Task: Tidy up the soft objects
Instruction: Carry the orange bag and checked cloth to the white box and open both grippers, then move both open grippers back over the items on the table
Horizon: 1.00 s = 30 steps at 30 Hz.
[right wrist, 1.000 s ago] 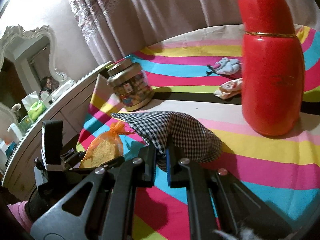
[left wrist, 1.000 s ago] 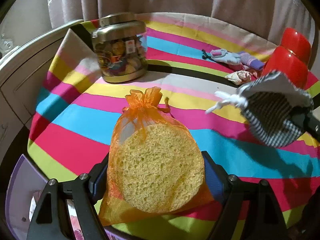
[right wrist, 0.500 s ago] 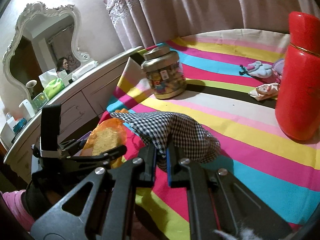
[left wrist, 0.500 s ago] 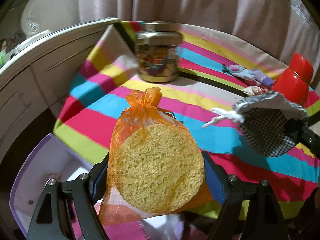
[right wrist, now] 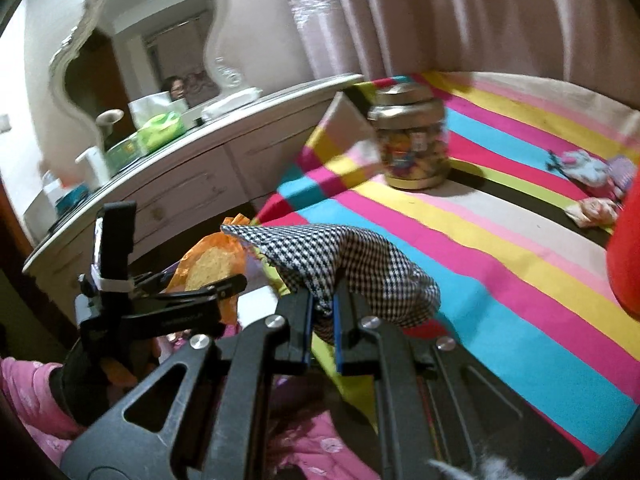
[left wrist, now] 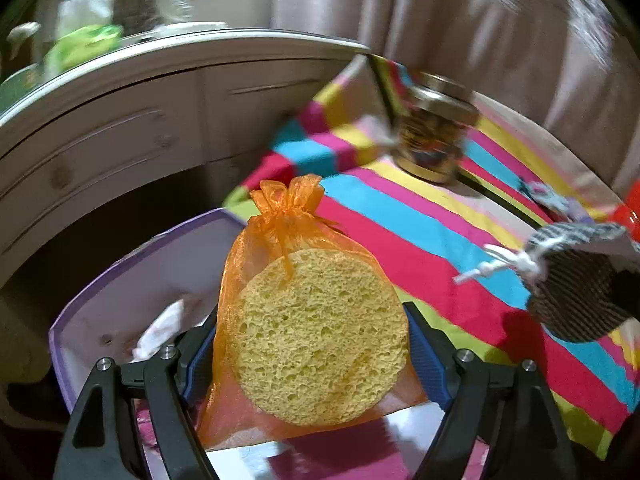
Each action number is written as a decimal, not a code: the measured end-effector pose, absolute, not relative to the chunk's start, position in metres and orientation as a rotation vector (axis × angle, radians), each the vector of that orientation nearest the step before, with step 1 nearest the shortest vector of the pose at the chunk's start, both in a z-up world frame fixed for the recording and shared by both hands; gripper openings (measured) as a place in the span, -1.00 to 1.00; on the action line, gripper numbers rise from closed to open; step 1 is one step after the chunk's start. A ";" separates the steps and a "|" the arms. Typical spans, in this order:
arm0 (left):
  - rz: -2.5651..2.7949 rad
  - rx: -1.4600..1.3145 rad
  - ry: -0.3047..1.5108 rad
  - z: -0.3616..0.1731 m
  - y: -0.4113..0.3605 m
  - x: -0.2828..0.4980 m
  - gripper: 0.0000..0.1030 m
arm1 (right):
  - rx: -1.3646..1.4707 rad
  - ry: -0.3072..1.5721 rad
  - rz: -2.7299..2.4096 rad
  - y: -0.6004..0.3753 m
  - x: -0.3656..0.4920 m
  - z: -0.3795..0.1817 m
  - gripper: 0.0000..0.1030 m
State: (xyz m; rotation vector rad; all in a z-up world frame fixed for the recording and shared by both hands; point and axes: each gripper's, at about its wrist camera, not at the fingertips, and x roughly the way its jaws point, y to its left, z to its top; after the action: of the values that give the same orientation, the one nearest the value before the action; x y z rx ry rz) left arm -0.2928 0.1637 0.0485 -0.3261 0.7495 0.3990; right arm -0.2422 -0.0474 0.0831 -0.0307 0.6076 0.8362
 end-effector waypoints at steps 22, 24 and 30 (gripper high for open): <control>0.870 -0.339 0.633 0.062 0.248 -0.369 0.69 | -0.086 0.688 1.200 0.021 -0.271 0.068 0.31; 0.834 -0.315 0.610 0.068 0.238 -0.359 0.72 | -0.015 0.695 1.144 0.004 -0.256 0.070 0.33; 0.455 -0.267 0.634 0.067 0.172 -0.284 0.82 | 0.046 0.694 0.804 -0.054 -0.216 0.058 0.34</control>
State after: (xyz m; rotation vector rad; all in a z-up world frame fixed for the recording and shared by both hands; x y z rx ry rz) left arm -0.2840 0.1718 0.0666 -0.2674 0.6336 0.4547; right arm -0.2157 -0.0537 0.0585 0.0463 0.6935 0.8042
